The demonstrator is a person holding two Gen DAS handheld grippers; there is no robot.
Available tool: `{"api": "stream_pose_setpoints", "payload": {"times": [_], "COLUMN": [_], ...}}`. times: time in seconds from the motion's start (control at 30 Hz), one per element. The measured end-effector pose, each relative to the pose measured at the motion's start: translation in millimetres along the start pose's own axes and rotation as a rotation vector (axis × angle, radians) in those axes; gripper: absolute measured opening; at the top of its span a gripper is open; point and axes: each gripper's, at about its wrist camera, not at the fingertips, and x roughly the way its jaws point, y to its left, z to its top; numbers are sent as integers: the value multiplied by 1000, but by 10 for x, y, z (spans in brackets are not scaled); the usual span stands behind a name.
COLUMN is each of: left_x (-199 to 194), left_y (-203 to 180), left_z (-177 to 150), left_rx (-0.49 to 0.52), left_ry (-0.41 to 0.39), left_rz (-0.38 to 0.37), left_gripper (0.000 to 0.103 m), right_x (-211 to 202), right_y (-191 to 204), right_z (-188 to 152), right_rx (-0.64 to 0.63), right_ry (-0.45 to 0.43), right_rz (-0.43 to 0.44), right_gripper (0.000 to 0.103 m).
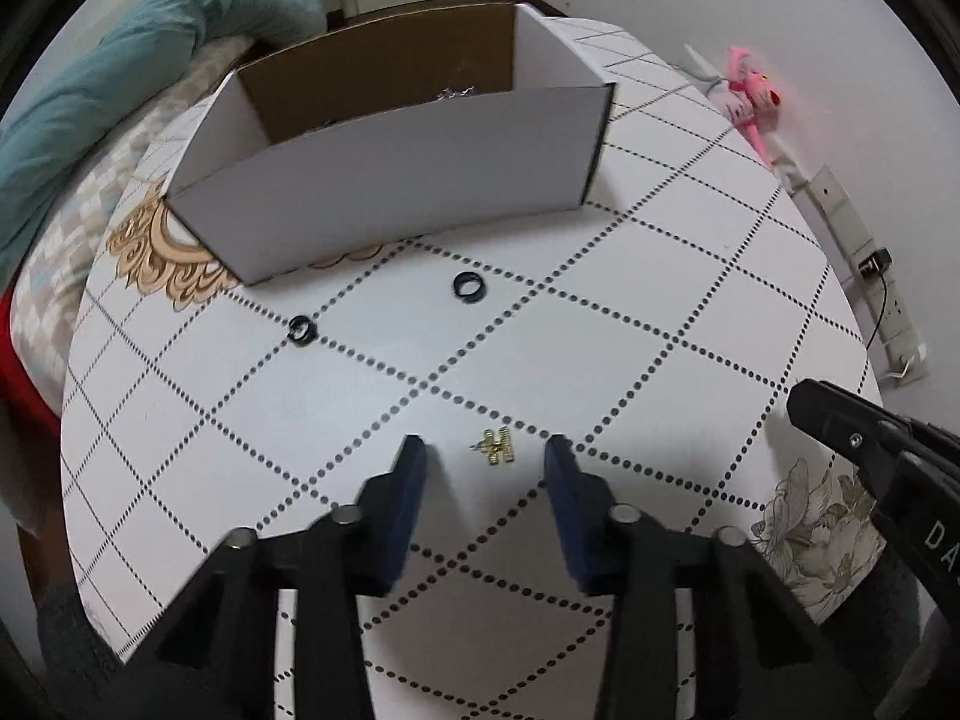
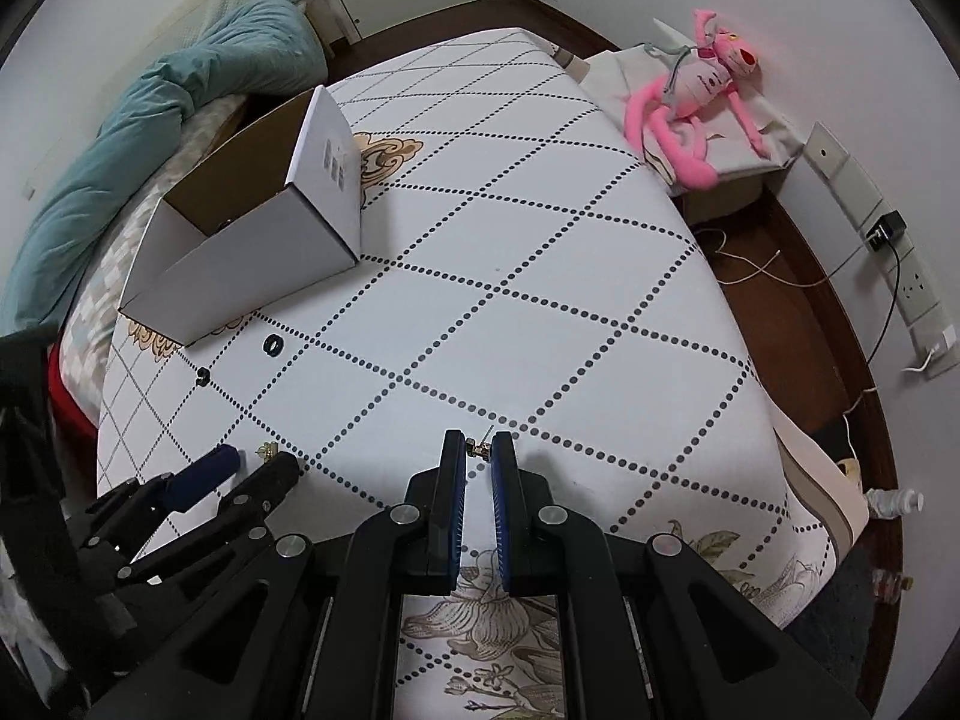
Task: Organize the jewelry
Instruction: 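Pinch a gold earring with the right tool while the left tool pinches the other earring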
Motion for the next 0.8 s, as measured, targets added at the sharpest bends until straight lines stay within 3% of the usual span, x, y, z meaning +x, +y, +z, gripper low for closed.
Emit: {"api": "stream_pose_setpoints", "payload": {"times": [0.03, 0.1, 0.4, 0.5, 0.8], "left_x": [8, 24, -34, -197, -867], "left_y": [13, 8, 52, 127, 544], "left_z": [20, 50, 52, 47, 472], "left_rx": [1, 9, -9, -21, -123], "left_ry": [-2, -6, -23, -41, -148], "left_rz": [-8, -7, -37, -69, -188], "left_gripper": [16, 12, 11, 5, 5], "right_x": [-1, 5, -74, -143, -510], "right_y": [1, 11, 36, 59, 423], "right_z": [-1, 4, 29, 58, 537], "right_rx": [1, 2, 5, 7, -28], "right_ry": [-1, -3, -22, -33, -119], "right_rz": [1, 3, 15, 32, 167], "right_gripper": [9, 9, 9, 9, 9]}}
